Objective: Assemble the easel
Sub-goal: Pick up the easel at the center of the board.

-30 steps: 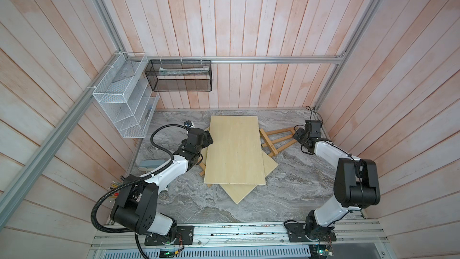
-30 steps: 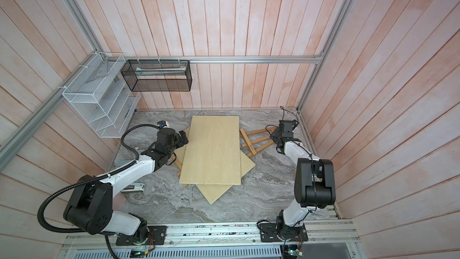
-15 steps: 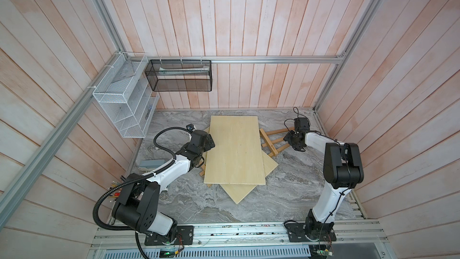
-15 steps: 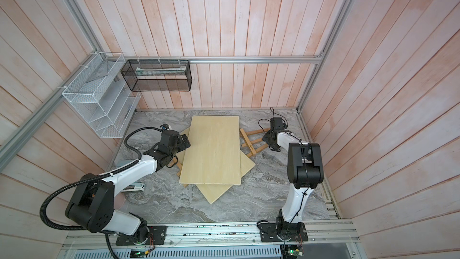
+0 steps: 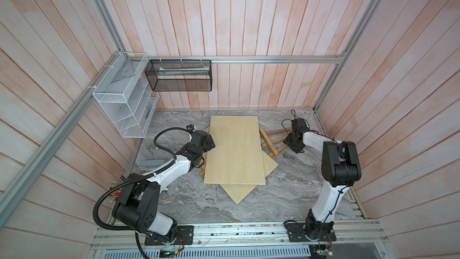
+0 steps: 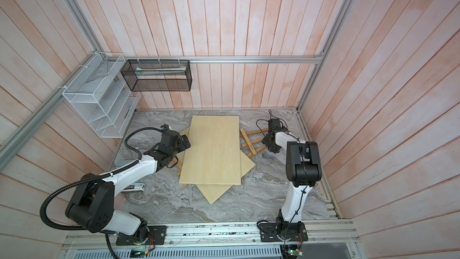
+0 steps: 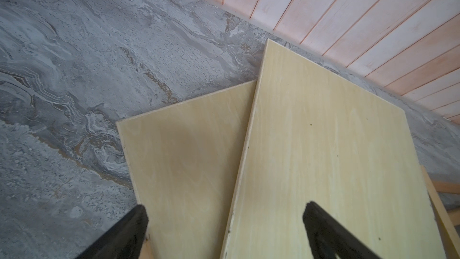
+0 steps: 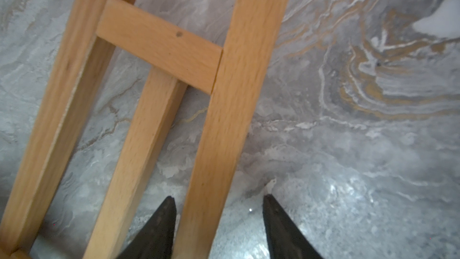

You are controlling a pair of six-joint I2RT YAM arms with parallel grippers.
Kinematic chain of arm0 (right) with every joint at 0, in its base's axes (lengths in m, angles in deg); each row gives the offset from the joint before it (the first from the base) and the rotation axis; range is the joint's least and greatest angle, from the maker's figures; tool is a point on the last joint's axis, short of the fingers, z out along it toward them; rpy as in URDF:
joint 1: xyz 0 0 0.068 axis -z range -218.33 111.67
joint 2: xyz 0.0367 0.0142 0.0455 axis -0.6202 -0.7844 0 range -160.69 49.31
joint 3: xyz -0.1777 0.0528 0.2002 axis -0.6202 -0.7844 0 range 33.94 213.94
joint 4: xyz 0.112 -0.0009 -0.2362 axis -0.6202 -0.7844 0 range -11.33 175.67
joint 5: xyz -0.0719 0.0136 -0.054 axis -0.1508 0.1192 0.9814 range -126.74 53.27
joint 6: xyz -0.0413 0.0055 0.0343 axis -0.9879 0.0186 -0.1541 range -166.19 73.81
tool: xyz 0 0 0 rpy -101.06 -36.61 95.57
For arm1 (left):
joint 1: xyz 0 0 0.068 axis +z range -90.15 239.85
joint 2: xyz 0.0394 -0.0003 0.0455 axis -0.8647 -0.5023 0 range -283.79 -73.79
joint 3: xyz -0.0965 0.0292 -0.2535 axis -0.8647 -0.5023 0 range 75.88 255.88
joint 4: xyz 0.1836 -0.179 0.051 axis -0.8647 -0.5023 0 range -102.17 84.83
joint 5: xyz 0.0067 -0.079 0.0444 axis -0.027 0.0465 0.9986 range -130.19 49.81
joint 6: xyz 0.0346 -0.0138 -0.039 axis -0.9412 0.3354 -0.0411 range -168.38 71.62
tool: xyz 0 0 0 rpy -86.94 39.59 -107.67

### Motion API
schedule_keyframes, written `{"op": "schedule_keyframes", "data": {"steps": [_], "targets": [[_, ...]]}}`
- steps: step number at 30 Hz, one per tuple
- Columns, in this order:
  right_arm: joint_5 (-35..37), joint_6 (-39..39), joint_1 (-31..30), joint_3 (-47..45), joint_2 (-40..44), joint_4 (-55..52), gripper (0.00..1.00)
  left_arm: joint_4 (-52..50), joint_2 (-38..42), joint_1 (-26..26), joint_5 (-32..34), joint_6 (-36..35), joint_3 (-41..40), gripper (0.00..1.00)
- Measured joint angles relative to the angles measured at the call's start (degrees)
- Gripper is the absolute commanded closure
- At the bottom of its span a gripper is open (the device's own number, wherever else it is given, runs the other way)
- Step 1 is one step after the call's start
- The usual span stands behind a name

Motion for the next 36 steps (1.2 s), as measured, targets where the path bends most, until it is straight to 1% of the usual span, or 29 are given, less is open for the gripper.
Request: {"op": "schedule_keyframes", "data": {"steps": [4, 9, 10, 15, 19, 22, 29, 32, 36], "targets": [[0.3, 0.7, 0.0, 1.3, -1.1, -0.2, 0.49, 0.0, -0.6, 0.0, 0.0, 0.0, 0.0, 0.0], [0.5, 1.5, 0.0, 2.9, -2.5, 0.1, 0.59, 0.0, -0.6, 0.0, 0.3, -0.2, 0.0, 0.0], [0.5, 1.5, 0.0, 3.2, -2.8, 0.1, 0.63, 0.0, -0.6, 0.0, 0.5, -0.4, 0.0, 0.0], [0.0, 1.6, 0.7, 3.9, -3.5, 1.1, 0.86, 0.0, -0.6, 0.0, 1.0, -1.2, 0.0, 0.0], [-2.5, 0.4, 2.8, 3.3, -3.1, 2.0, 0.95, -0.3, -0.5, 0.0, 1.3, -1.7, 0.0, 0.0], [-5.1, -0.8, 6.1, 1.7, -2.1, 3.8, 0.98, -0.5, 0.2, 0.2, 1.5, -1.8, 0.0, 0.0], [-10.1, -2.6, 16.3, -3.7, 2.8, 4.6, 0.98, -0.4, 1.5, 2.2, 1.4, -2.8, 0.1, 0.0], [-13.0, -3.6, 18.8, -4.2, 5.0, 4.5, 0.98, -0.3, 1.4, 2.8, 1.0, -3.3, 0.2, 0.0], [-17.6, -5.0, 20.2, -4.2, 7.1, 4.5, 0.98, -0.2, 1.1, 2.8, -0.2, -3.5, 1.1, 0.0]]}}
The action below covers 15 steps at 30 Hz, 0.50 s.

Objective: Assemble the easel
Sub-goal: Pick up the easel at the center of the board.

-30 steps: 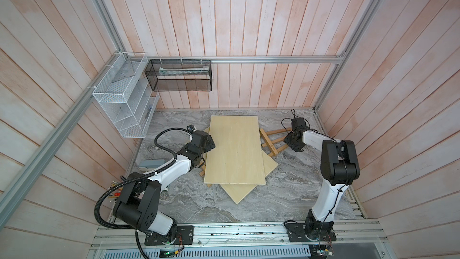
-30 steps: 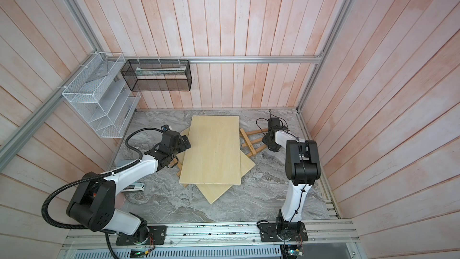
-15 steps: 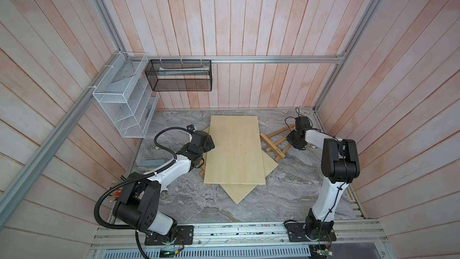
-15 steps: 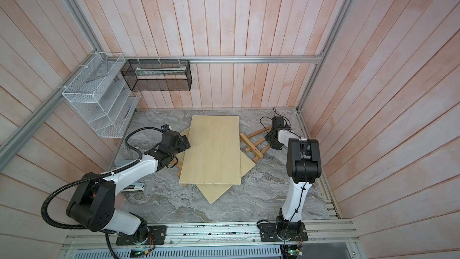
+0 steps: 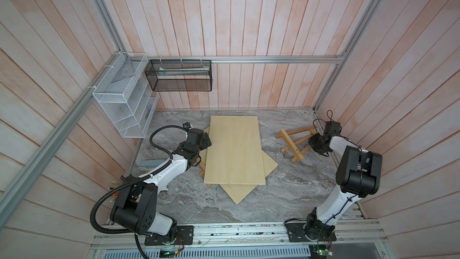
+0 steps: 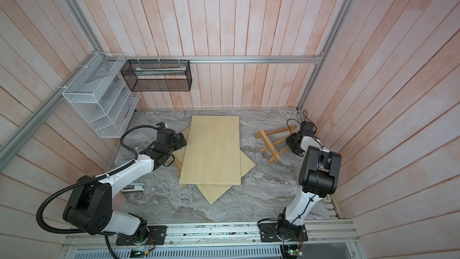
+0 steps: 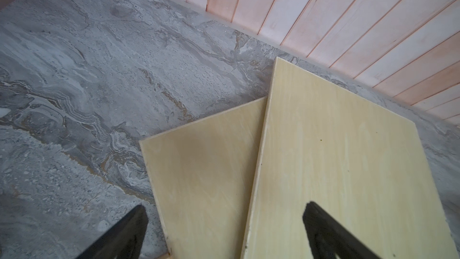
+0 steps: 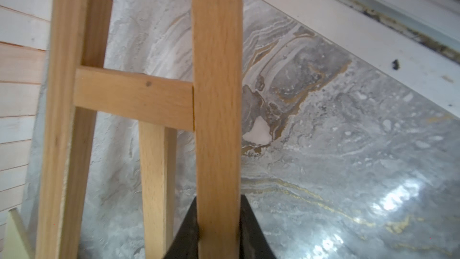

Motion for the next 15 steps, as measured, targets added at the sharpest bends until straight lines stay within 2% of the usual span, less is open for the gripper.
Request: {"op": "schedule_keyframes", "data": {"steps": [10, 15], "targets": [[-15.1, 0.5, 0.9, 1.0, 2.2, 1.7, 0.98, 1.3, -2.8, -0.1, -4.0, 1.2, 3.3, 0.0], [-15.0, -1.0, -0.2, 3.6, 3.1, 0.2, 0.98, 3.3, -2.8, -0.6, -8.0, 1.8, 3.3, 0.0]]}}
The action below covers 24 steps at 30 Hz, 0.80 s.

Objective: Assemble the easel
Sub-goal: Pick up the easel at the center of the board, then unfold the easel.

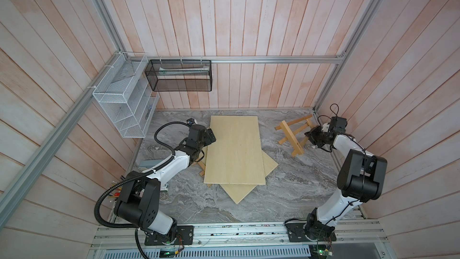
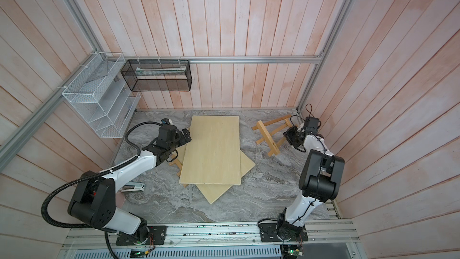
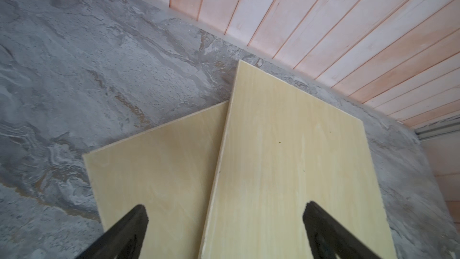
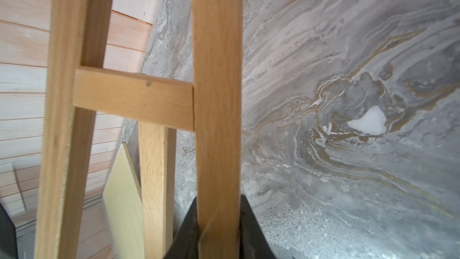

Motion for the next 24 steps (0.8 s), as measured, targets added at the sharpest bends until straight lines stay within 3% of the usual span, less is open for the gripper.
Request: {"op": "schedule_keyframes", "data": {"steps": [7, 14, 24], "targets": [[1.4, -4.3, -9.4, 7.0, 0.2, -2.1, 0.98, 9.5, 1.2, -3.8, -13.6, -3.5, -1.4, 0.0], [-3.5, -4.3, -21.2, 11.0, -0.9, -1.5, 0.99, 13.9, 0.7, -9.1, -26.4, -8.3, -0.8, 0.0], [-9.7, -1.5, -23.5, 11.3, -1.7, -0.2, 1.0, 16.2, 0.2, -9.0, -36.2, -9.5, -0.8, 0.0]]}}
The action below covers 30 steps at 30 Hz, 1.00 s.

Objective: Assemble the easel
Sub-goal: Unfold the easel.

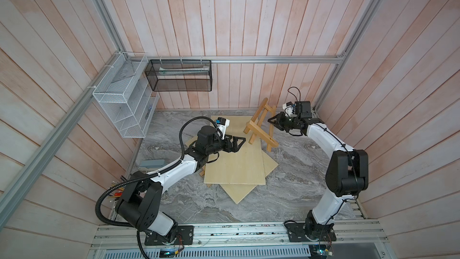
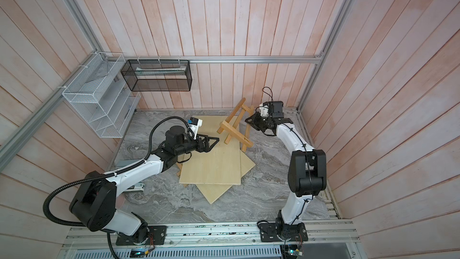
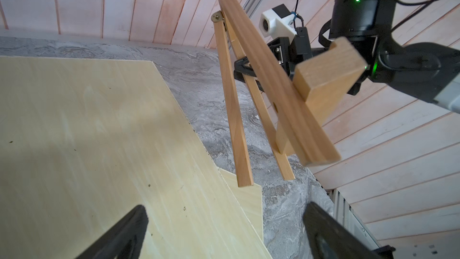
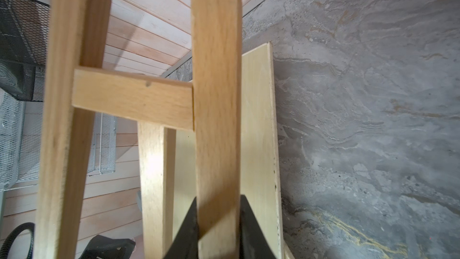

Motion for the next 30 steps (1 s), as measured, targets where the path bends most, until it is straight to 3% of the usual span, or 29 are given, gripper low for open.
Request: {"op": "schedule_keyframes", "data": {"steps": [21, 23, 30], "targets": [[-7.9, 3.5, -5.0, -3.3, 0.0, 6.7, 1.0, 0.4, -7.7, -0.5, -1.7, 0.7, 2.8, 0.0], [-8.5, 3.5, -5.0, -3.3, 0.0, 7.1, 1.0, 0.4, -8.0, -0.5, -0.3, 1.4, 2.8, 0.05], [-11.7, 1.5, -5.0, -4.4, 0.8, 8.7, 1.0, -2.6, -8.5, 0.2, 10.2, 3.6, 2.8, 0.05]]}}
